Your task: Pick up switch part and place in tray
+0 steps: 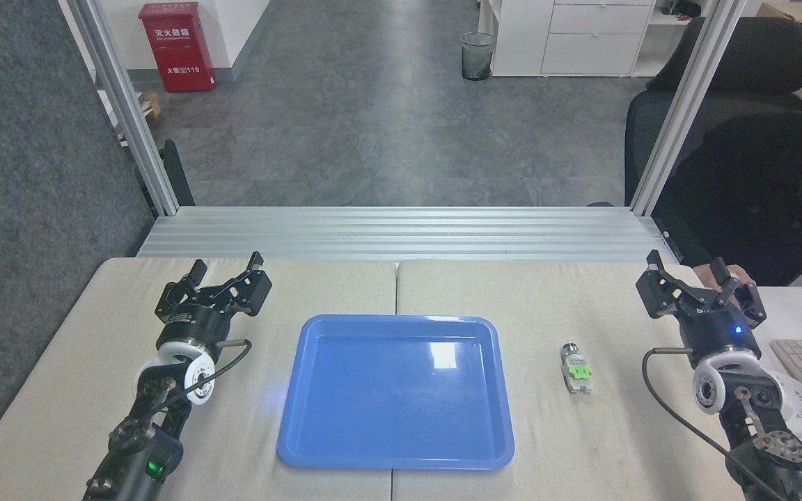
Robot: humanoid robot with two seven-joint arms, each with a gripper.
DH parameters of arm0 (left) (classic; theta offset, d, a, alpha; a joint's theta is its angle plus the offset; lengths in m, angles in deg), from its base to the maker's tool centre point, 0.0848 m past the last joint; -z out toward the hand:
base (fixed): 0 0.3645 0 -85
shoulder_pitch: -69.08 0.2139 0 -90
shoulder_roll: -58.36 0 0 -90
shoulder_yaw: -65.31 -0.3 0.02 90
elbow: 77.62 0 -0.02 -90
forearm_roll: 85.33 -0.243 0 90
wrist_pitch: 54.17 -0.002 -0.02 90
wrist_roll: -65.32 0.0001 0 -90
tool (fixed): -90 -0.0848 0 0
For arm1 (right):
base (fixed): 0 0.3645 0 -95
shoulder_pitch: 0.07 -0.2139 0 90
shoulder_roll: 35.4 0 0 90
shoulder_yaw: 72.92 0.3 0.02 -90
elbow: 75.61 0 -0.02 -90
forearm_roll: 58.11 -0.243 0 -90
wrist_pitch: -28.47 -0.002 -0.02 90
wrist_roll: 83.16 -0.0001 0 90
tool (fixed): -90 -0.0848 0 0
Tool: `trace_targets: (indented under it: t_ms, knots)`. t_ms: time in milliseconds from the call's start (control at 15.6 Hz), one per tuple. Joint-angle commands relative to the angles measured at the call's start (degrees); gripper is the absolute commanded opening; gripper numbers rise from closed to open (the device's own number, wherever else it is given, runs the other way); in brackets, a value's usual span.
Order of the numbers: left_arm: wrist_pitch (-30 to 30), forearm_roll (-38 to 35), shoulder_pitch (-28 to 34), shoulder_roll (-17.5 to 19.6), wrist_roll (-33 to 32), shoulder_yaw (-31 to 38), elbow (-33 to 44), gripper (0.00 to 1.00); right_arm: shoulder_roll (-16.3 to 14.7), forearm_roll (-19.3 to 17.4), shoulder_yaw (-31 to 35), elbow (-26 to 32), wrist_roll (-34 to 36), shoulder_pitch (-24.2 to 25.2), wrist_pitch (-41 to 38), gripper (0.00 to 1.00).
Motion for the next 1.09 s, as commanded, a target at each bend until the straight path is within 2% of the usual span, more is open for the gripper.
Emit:
trace_targets:
  t_ms: [0, 1026]
  knots:
    - [0.0, 0.0, 0.0, 0.0, 0.0, -0.1, 0.0, 1.00, 0.0, 0.0, -0.6, 0.0, 0.0, 0.0, 0.0, 0.99]
    - [0.0, 0.0, 0.0, 0.0, 0.0, -0.1, 0.0, 1.00, 0.1, 0.0, -0.6, 0.0, 0.0, 0.0, 0.0, 0.99]
